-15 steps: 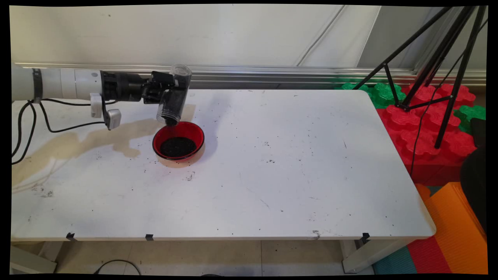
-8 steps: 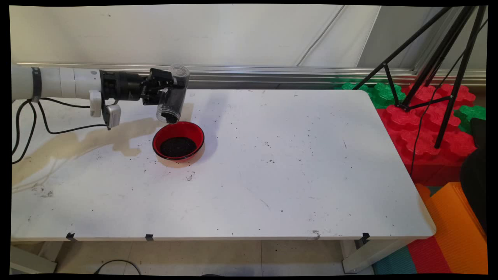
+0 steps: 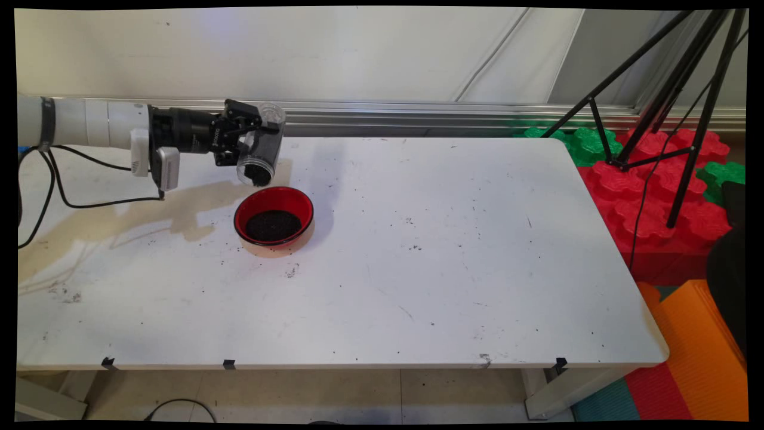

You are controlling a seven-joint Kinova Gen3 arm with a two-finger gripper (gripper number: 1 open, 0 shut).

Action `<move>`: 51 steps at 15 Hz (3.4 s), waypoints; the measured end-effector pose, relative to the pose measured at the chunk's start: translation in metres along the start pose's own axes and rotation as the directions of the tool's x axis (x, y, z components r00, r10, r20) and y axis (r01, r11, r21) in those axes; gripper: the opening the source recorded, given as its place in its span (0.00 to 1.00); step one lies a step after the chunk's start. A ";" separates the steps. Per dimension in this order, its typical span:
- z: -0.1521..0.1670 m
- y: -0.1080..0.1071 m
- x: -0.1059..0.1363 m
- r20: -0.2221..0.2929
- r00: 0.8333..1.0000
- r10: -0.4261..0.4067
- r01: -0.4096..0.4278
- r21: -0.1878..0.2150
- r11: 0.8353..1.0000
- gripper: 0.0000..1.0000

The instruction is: Pour the black seasoning powder in the red bowl, then place the picked object on the table

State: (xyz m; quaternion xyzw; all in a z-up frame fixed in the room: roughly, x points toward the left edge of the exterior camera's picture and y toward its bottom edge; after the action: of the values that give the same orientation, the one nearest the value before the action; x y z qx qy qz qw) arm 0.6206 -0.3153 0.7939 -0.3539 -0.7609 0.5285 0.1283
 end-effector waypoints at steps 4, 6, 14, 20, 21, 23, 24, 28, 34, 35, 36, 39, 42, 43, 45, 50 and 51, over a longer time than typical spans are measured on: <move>-0.005 -0.004 0.000 -0.014 0.995 -0.099 0.099 -0.005 0.995 0.00; -0.007 -0.008 0.000 -0.021 0.988 -0.152 0.152 -0.007 0.988 0.00; -0.018 -0.029 0.004 -0.060 0.915 -0.400 0.400 -0.017 0.917 0.00; -0.027 -0.050 0.011 -0.102 0.816 -0.568 0.567 -0.041 0.822 0.00; -0.028 -0.054 0.013 -0.111 0.796 -0.595 0.594 -0.047 0.803 0.00; -0.030 -0.061 0.016 -0.127 0.761 -0.636 0.634 -0.060 0.771 0.00; -0.031 -0.063 0.018 -0.133 0.746 -0.652 0.650 -0.066 0.757 0.00; -0.035 -0.076 0.024 -0.162 0.671 -0.723 0.719 -0.095 0.689 0.00; -0.045 -0.089 0.036 -0.198 0.543 -0.816 0.806 -0.151 0.573 0.00; -0.047 -0.090 0.038 -0.204 0.516 -0.832 0.820 -0.164 0.548 0.00; -0.050 -0.090 0.040 -0.208 0.490 -0.846 0.832 -0.177 0.526 0.00; -0.058 -0.089 0.045 -0.217 0.417 -0.882 0.861 -0.217 0.460 0.00; -0.066 -0.086 0.050 -0.221 0.354 -0.909 0.878 -0.256 0.404 0.00; -0.069 -0.083 0.052 -0.220 0.330 -0.918 0.883 -0.272 0.383 0.00; -0.074 -0.078 0.055 -0.218 0.293 -0.931 0.888 -0.298 0.350 0.00; -0.084 -0.060 0.062 -0.207 0.223 -0.953 0.892 -0.351 0.285 0.00; -0.086 -0.055 0.063 -0.203 0.209 -0.957 0.892 -0.362 0.272 0.00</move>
State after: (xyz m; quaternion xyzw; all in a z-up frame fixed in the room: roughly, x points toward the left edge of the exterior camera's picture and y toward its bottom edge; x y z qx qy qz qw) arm 0.6021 -0.2218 0.8667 0.0670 -0.8185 0.1993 0.5347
